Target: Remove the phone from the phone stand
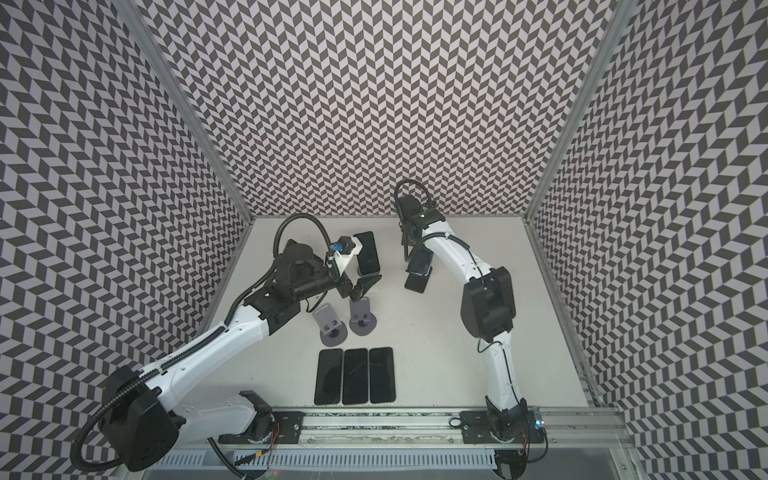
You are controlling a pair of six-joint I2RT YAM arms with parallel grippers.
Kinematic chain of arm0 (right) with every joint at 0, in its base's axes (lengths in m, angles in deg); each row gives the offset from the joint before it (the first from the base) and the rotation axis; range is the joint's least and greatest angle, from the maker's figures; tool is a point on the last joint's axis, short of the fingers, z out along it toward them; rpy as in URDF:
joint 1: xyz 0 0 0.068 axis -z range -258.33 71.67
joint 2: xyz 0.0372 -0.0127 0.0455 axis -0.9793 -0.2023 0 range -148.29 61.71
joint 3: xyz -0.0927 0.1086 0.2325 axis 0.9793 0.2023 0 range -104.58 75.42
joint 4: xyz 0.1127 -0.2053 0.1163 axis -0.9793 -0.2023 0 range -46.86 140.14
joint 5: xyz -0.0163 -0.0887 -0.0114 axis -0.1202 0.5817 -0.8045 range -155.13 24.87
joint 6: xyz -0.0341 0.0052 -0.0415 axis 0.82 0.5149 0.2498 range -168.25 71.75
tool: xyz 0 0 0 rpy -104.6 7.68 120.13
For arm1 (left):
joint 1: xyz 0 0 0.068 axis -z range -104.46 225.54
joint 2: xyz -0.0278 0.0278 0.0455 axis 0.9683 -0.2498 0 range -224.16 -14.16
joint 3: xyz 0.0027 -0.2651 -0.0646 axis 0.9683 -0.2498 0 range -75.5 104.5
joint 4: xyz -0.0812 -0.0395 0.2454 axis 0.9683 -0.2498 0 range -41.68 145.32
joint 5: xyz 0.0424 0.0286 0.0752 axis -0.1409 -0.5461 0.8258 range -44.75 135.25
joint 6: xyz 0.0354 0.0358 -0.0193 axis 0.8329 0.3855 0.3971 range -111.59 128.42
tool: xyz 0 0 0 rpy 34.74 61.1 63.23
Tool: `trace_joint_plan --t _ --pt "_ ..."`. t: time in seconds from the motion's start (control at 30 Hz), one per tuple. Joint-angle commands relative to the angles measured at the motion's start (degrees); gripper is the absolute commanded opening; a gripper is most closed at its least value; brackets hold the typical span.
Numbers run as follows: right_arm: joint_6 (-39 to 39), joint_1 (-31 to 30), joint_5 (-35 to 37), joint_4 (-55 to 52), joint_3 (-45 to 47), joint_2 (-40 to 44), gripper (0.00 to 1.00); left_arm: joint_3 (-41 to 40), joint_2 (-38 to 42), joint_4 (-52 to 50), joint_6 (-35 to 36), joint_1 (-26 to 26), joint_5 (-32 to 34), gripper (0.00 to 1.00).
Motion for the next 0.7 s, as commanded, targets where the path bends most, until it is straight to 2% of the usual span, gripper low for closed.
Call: trace_joint_plan --t 0.0,0.67 --pt "-0.1 0.6 -0.1 1.7 -1.6 -1.1 0.92 -0.4 1.5 -0.5 0.8 -0.4 0.4 1.00" --pt "0.5 1.0 -3.2 4.1 -1.7 -3.6 0.84 -0.2 1.5 -1.3 0.4 -0.5 1.6 1.00"
